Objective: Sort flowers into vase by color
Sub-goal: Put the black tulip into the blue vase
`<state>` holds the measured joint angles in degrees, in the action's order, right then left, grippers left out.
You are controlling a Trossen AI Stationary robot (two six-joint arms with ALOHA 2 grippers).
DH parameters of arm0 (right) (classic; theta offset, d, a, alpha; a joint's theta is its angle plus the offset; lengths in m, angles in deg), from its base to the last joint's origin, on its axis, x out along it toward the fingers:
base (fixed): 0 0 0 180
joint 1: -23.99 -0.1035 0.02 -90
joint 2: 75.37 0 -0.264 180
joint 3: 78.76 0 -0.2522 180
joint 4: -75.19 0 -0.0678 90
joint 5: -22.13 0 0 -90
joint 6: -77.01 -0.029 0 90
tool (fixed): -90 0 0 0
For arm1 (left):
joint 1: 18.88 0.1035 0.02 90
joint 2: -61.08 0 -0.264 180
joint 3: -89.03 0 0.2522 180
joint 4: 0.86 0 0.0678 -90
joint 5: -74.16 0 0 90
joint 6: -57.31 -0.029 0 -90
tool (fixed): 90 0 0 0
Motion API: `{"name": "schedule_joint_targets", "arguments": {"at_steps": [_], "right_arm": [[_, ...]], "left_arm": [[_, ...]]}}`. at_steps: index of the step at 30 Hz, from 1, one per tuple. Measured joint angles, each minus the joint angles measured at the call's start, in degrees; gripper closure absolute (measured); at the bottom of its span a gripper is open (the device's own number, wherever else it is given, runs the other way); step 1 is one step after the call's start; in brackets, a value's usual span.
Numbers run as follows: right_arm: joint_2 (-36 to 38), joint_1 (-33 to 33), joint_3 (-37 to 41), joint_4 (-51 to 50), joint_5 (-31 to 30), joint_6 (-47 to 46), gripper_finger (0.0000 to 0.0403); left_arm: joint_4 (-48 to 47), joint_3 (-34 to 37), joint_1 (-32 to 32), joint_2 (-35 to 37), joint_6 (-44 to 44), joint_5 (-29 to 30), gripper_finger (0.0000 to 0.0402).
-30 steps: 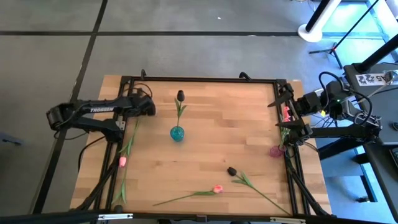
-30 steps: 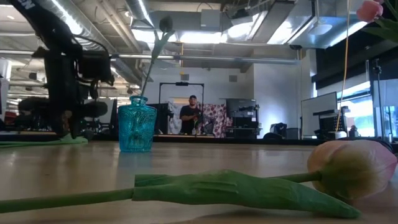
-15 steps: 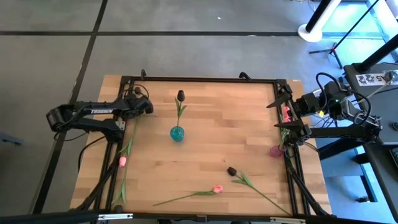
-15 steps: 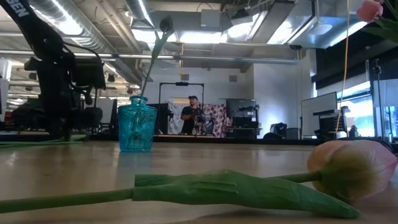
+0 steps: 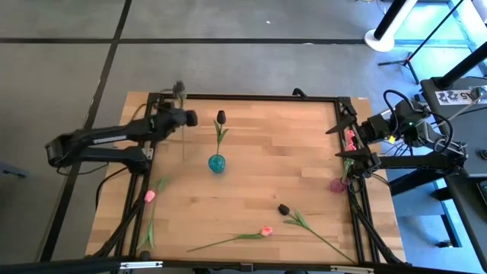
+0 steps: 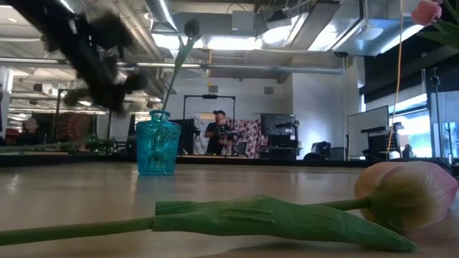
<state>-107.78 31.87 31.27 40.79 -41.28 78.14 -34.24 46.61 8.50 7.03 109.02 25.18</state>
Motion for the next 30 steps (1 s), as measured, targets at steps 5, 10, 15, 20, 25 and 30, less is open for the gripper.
{"name": "schedule_joint_targets", "arguments": {"at_steps": [5,10,15,20,25,30], "right_arm": [[0.2,0.0,0.0,-0.9,0.0,0.0,0.0084],[0.2,0.0,0.0,-2.2,0.0,-0.8,0.0084],[0.2,0.0,0.0,-3.7,0.0,-0.9,0.0084],[0.2,0.0,0.0,-3.3,0.0,-2.1,0.0084],[0.2,0.0,0.0,-3.3,-0.1,-3.2,0.0084],[0.2,0.0,0.0,-3.3,-0.1,-3.7,0.0084]], "left_arm": [[7.1,-8.0,-12.6,7.5,-14.9,12.0,0.0394],[27.0,-8.7,-28.6,9.8,-32.7,15.5,0.0394],[50.4,-3.3,-41.2,5.3,-46.9,15.5,0.0394],[77.2,4.1,-47.8,-3.0,-60.3,11.4,0.0394],[101.6,8.8,-48.8,-13.6,-69.6,0.0,0.0394],[109.1,9.3,-48.5,-20.3,-74.2,-4.2,0.0394]]}}
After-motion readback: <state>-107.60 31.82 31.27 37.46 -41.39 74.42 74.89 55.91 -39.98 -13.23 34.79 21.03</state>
